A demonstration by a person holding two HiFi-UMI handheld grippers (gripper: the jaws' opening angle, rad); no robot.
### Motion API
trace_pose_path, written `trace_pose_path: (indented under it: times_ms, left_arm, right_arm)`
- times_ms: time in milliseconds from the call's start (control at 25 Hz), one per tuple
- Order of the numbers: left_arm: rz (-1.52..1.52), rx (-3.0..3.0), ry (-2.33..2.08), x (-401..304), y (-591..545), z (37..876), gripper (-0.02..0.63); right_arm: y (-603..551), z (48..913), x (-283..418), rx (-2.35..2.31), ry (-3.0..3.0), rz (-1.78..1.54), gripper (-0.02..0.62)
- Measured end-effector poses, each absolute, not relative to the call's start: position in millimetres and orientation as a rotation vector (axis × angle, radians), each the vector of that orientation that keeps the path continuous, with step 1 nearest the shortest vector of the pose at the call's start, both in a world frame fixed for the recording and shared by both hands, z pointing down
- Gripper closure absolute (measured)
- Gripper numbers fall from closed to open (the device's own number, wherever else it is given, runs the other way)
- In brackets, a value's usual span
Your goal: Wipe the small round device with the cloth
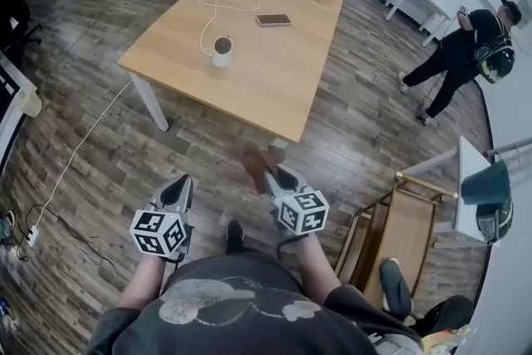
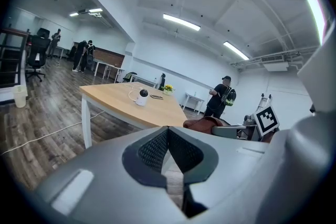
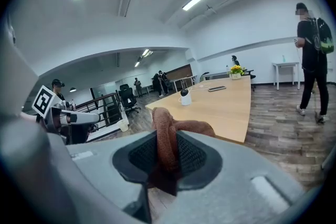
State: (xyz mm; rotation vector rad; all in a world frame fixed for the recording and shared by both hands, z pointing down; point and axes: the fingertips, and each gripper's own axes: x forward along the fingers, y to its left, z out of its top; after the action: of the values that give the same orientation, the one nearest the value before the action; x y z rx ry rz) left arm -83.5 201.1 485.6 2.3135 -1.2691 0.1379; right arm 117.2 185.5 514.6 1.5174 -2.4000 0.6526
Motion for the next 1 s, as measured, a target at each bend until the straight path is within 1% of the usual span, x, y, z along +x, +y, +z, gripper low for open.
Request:
trace_pose_path:
  times_ms: [160, 440, 720, 1000]
  left_arm:
    - [0.144, 2.296, -1.302, -64, 177, 489, 0.588]
    - [0.110, 2.264, -1.378, -51, 139, 484, 0.588]
    - [0.132, 2.234, -1.408, -59, 109, 488, 0.588]
    - [0.129, 2.256, -1.339, -46, 49, 494, 0.588]
  right_arm:
    - [161, 519, 139, 1.491, -2.407, 0.663, 0.520]
    - [128, 524, 155, 1.419, -2.423, 0.660, 0.520]
    - [96, 532, 144, 1.356, -2.425, 0.684, 0.520]
    - [51, 533, 136, 1.340, -2.420, 0.669, 0.520]
